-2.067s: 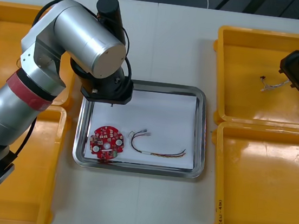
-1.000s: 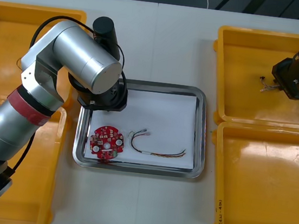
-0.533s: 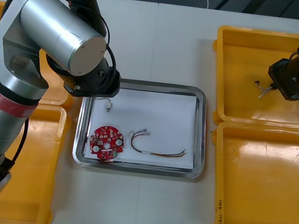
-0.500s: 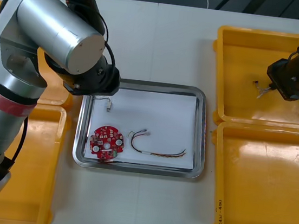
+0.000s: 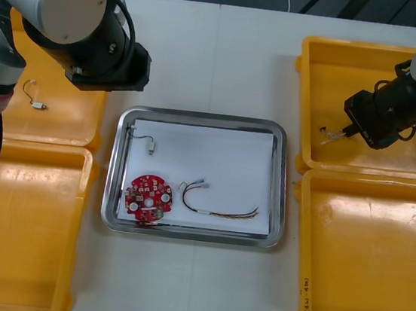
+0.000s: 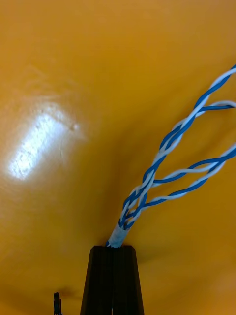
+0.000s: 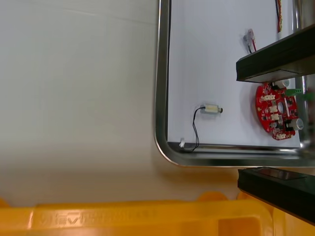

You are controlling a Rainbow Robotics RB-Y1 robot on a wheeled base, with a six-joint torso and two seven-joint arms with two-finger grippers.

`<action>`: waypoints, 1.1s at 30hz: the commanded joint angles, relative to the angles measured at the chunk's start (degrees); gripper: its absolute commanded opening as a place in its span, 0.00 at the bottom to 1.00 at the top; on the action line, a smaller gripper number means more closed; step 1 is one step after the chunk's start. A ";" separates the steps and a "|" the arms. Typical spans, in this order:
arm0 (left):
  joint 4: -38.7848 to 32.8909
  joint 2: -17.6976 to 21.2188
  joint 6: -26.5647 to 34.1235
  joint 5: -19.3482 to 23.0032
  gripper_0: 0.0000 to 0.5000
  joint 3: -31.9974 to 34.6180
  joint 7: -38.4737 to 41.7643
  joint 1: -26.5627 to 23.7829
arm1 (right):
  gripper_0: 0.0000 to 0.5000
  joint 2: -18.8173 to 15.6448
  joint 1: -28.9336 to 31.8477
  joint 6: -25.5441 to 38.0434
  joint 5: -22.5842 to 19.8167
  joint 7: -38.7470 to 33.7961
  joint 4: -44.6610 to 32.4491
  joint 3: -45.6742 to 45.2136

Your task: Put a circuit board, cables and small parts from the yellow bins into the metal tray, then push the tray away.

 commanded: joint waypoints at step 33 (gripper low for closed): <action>32.74 19.37 -7.84 8.92 1.00 6.06 -24.56 -7.94 | 1.00 -3.84 -3.33 5.93 -1.27 -5.86 -0.12 0.02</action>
